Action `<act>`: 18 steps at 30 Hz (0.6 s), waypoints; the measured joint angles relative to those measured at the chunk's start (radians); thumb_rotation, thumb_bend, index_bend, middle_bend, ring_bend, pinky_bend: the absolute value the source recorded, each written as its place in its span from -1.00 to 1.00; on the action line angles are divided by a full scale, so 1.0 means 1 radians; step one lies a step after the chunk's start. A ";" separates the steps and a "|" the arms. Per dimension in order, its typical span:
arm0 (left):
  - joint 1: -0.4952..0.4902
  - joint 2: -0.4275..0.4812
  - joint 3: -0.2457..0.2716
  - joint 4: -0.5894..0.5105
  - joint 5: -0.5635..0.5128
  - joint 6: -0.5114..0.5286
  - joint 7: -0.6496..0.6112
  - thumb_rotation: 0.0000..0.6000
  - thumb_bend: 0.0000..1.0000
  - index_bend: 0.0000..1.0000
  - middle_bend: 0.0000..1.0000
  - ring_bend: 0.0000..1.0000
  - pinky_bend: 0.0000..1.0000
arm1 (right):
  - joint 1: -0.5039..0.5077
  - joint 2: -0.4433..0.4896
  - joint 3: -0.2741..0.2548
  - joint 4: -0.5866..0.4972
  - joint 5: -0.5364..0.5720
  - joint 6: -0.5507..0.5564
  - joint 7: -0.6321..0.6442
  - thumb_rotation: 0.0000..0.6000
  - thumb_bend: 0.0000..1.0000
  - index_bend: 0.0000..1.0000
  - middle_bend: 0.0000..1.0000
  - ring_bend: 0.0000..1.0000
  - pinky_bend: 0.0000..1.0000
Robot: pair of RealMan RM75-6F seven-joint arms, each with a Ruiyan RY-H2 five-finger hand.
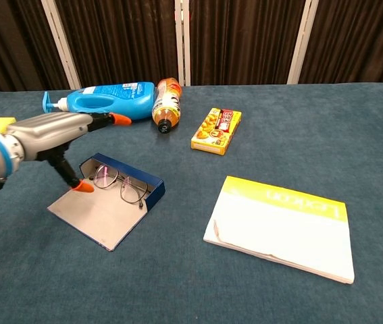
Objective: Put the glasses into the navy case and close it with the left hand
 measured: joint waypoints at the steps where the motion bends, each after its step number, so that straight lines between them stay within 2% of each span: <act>1: 0.009 0.016 0.012 -0.015 0.016 0.009 -0.007 1.00 -0.69 -0.73 -1.00 -1.00 -1.00 | 0.000 0.000 0.000 -0.001 -0.001 0.001 0.001 1.00 -1.00 -1.00 -1.00 -1.00 -1.00; 4: 0.038 0.059 0.052 -0.046 0.070 0.045 -0.020 1.00 -0.54 -0.52 -1.00 -1.00 -1.00 | -0.001 0.003 0.000 -0.006 -0.004 0.004 0.003 1.00 -1.00 -1.00 -1.00 -1.00 -1.00; 10: 0.078 0.087 0.098 -0.070 0.122 0.084 -0.050 1.00 -0.46 -0.48 -1.00 -1.00 -1.00 | -0.005 0.005 -0.002 -0.007 -0.010 0.011 0.007 1.00 -1.00 -1.00 -1.00 -1.00 -1.00; 18: 0.105 0.058 0.135 -0.009 0.156 0.086 -0.102 1.00 -0.46 -0.47 -1.00 -1.00 -1.00 | -0.006 0.006 -0.004 -0.009 -0.017 0.015 0.007 1.00 -1.00 -1.00 -1.00 -1.00 -1.00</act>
